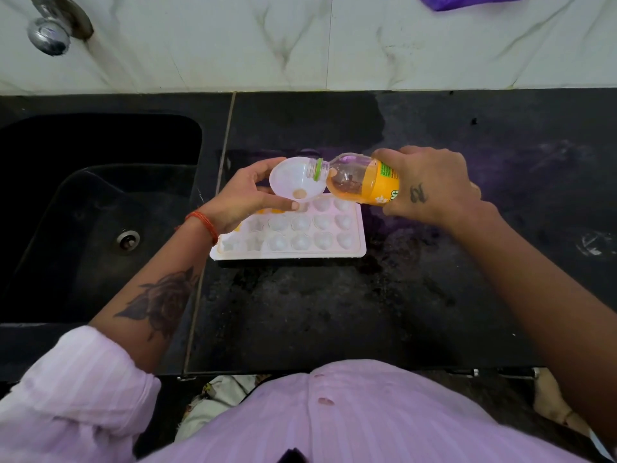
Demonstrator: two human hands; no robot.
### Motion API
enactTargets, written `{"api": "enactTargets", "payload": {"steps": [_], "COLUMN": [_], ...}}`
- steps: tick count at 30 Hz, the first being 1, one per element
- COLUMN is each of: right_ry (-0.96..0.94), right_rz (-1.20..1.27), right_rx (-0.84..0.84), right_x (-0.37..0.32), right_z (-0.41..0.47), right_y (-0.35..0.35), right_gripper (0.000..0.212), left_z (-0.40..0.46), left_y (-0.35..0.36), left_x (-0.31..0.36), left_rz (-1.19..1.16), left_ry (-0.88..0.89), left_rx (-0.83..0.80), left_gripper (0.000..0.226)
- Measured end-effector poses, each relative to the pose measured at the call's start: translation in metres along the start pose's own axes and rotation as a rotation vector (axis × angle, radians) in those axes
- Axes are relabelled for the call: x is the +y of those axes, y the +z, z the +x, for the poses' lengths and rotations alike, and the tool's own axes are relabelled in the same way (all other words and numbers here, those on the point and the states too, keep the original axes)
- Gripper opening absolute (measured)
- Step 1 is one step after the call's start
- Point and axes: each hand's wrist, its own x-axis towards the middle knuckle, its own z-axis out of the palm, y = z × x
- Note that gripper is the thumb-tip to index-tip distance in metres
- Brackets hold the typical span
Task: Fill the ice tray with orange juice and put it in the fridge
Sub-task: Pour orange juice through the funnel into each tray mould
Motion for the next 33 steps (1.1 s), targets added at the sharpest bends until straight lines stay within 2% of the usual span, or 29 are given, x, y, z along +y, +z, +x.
{"api": "enactTargets", "payload": {"steps": [20, 33], "right_ry": [0.001, 0.060], "right_rz": [-0.091, 0.158], "right_rx": [0.027, 0.011], "right_x": [0.0018, 0.0037], "right_z": [0.0021, -0.0031], "right_y": [-0.0023, -0.0008], "right_gripper": [0.069, 0.075], "left_z": [0.0009, -0.0008], "left_y": [-0.0010, -0.0008], "left_x": [0.0008, 0.0088], "left_rz": [0.018, 0.020], "left_ry": [-0.004, 0.026], "left_rx": [0.000, 0.012], "left_gripper": [0.070, 0.075]}}
